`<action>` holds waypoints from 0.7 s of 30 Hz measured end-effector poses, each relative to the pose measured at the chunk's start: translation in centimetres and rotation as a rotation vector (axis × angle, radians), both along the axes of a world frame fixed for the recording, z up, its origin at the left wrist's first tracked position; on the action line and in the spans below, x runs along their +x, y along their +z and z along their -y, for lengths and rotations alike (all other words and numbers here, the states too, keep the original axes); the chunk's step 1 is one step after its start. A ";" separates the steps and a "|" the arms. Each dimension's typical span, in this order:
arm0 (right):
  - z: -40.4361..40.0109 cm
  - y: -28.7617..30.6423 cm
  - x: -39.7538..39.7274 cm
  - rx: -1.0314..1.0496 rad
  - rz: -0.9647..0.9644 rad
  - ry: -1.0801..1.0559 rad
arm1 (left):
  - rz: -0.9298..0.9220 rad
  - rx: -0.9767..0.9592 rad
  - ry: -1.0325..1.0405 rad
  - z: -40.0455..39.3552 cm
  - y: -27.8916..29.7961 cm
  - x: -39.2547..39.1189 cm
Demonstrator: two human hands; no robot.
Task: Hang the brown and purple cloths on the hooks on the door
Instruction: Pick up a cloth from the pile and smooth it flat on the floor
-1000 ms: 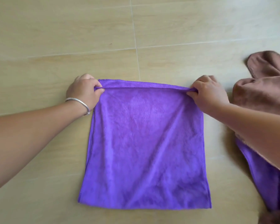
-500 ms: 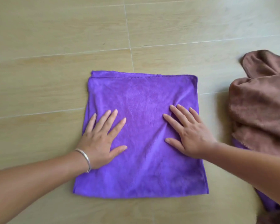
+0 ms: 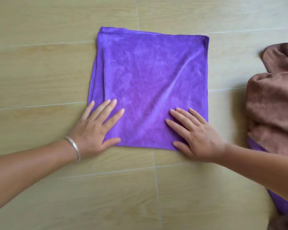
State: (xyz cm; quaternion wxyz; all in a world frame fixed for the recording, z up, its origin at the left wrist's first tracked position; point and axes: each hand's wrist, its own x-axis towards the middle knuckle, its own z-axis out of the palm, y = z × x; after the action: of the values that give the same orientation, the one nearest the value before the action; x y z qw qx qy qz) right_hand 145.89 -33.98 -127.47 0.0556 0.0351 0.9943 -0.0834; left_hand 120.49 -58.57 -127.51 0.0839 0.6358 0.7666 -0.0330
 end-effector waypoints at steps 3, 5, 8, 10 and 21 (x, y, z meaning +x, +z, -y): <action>-0.1 -0.5 3.0 0.031 0.015 0.097 | -0.054 -0.030 -0.094 3.4 -0.2 0.2; -0.3 -0.5 3.5 0.048 0.022 0.113 | -0.063 -0.042 -0.099 3.7 -0.1 0.1; -0.3 -0.4 3.4 0.056 0.019 0.113 | -0.031 -0.018 -0.098 3.5 -0.1 0.0; -0.3 -0.6 3.6 0.094 -0.003 0.097 | -0.022 0.022 -0.090 3.4 -0.3 0.0; 0.3 13.1 1.6 0.250 0.298 -0.170 | -0.025 -0.303 0.086 2.0 13.0 0.2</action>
State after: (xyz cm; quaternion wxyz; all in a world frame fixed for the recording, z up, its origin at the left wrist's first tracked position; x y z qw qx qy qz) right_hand 147.49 -34.27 -114.35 0.1901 0.1372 0.9712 0.0422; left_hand 120.70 -60.60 -114.52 0.1708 0.5820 0.7802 -0.1527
